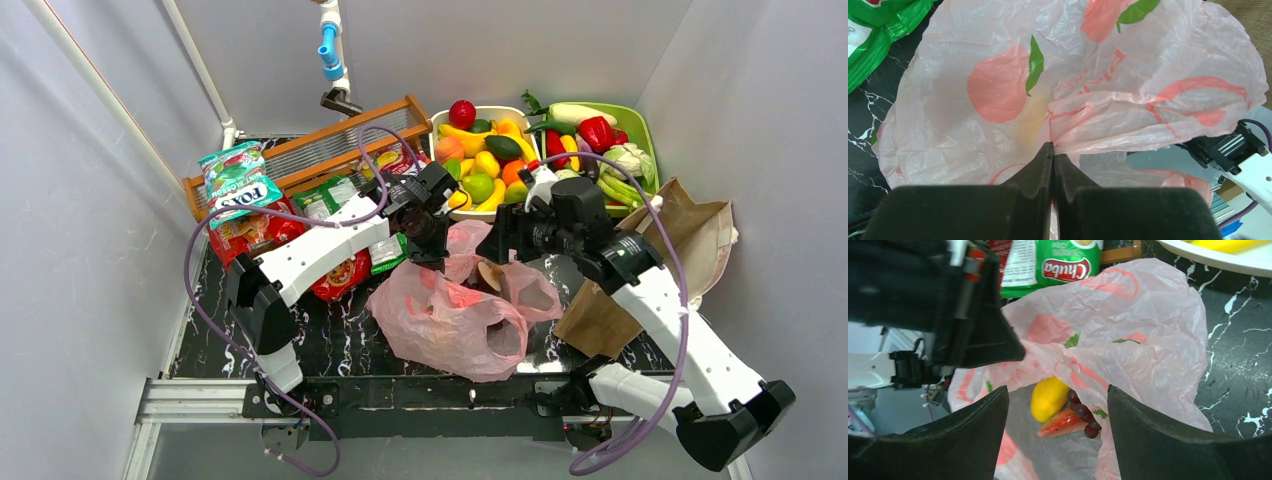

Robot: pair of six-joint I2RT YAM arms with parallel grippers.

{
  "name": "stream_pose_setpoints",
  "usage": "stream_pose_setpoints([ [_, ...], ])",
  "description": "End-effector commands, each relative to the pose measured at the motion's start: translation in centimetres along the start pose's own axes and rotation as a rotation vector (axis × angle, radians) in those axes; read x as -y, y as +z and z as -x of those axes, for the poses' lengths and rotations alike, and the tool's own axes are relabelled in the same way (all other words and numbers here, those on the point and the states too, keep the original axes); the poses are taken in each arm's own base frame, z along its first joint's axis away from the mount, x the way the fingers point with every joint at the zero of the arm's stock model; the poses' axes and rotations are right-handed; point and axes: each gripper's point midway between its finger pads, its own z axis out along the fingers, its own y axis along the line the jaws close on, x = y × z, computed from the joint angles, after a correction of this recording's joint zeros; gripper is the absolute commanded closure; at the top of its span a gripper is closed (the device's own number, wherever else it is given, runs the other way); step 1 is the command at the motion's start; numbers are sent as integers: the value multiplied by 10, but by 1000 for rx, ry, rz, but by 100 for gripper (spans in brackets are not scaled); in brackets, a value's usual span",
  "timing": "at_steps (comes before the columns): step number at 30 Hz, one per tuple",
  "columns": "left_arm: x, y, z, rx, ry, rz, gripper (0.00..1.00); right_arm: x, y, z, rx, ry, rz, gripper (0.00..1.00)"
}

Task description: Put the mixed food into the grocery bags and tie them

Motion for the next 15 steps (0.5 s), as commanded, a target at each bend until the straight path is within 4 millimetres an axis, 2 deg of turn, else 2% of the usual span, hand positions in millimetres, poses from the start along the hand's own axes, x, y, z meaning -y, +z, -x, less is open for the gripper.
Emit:
stream_pose_setpoints([
  [1,-2,-18,-1,43,-14,-32,100,-29,-30,14,49,-6,97,22],
  [4,-5,-15,-1,48,-22,-32,100,-37,-42,22,75,-6,116,22],
  [7,-5,-13,-3,43,-25,-40,100,-38,-49,42,118,7,79,21],
  [15,-9,-15,-11,41,-44,-50,100,5,-39,108,179,12,-249,21],
])
